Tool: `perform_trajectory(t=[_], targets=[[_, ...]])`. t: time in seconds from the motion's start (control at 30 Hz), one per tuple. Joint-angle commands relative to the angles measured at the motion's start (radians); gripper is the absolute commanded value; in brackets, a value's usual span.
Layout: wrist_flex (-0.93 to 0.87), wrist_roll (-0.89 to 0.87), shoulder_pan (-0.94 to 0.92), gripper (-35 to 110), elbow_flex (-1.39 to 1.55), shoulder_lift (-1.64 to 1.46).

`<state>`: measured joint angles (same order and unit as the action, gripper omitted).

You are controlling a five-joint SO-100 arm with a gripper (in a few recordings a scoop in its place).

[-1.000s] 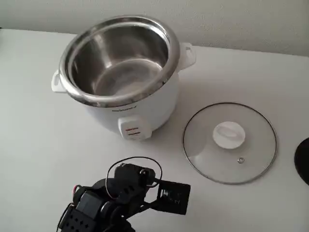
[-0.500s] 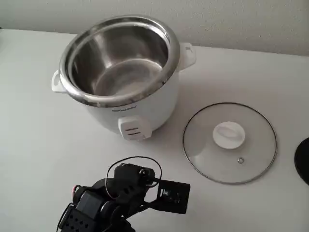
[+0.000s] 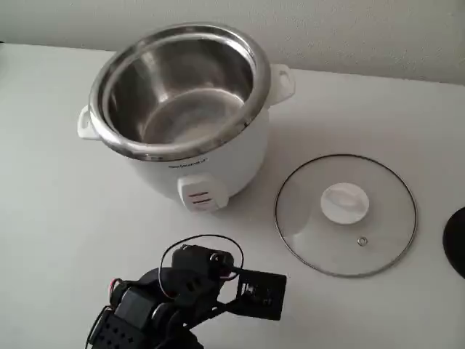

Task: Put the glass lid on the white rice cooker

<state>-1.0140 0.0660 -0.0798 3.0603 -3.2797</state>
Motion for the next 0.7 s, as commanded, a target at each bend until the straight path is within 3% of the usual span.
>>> perform_trajectory(t=[0.0,0.37,0.67], targets=[[0.095,0.012,-0.026,1,0.009,-0.009],[0.327,0.046,-0.075,12,0.026,0.029],[0.959,0.049,-0.118,15,-0.063,0.683]])
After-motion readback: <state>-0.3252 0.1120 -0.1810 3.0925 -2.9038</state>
